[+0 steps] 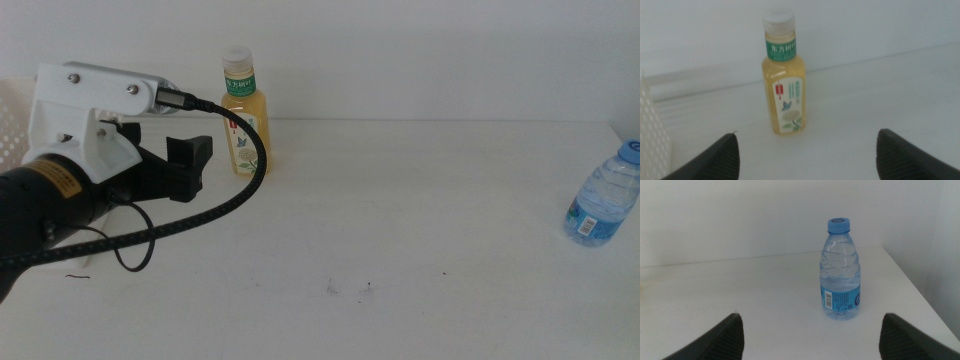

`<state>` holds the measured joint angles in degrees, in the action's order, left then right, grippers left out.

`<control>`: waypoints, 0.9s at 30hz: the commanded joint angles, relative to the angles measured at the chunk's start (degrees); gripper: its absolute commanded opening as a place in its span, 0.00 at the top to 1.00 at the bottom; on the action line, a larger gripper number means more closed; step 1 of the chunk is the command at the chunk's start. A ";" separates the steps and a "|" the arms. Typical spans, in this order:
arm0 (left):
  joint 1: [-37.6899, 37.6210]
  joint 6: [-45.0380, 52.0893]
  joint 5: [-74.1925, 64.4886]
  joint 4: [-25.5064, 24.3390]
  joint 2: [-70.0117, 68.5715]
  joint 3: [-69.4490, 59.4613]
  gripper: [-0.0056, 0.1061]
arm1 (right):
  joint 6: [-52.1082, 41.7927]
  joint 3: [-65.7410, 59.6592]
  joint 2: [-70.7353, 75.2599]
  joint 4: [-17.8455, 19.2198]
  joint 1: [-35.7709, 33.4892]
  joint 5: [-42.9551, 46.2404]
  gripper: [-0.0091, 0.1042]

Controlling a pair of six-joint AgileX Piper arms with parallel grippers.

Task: Use arms to grab the bottles and put them into the dustbin to the left of the table.

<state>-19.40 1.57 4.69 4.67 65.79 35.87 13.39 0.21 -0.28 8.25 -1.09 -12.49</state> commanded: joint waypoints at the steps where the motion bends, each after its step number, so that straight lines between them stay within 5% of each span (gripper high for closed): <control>1: -0.12 -0.02 2.48 -1.10 -0.45 -0.26 0.11 | -0.36 -0.21 0.28 0.72 0.51 0.45 0.11; 5: -0.12 -0.54 3.90 -7.14 -0.31 -0.30 0.11 | -0.36 -0.21 0.28 0.72 0.51 0.45 0.11; 15: -0.01 -4.44 31.01 -5.46 10.51 -10.17 0.11 | -0.36 -0.21 0.28 0.72 0.51 0.45 0.11; 27: -0.01 -4.48 48.84 0.60 34.20 -4.80 0.11 | -0.36 -0.21 0.28 0.72 0.51 0.45 0.11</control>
<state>-19.40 -2.16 50.23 3.69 97.06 29.36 13.39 0.21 -0.28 8.25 -1.09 -12.49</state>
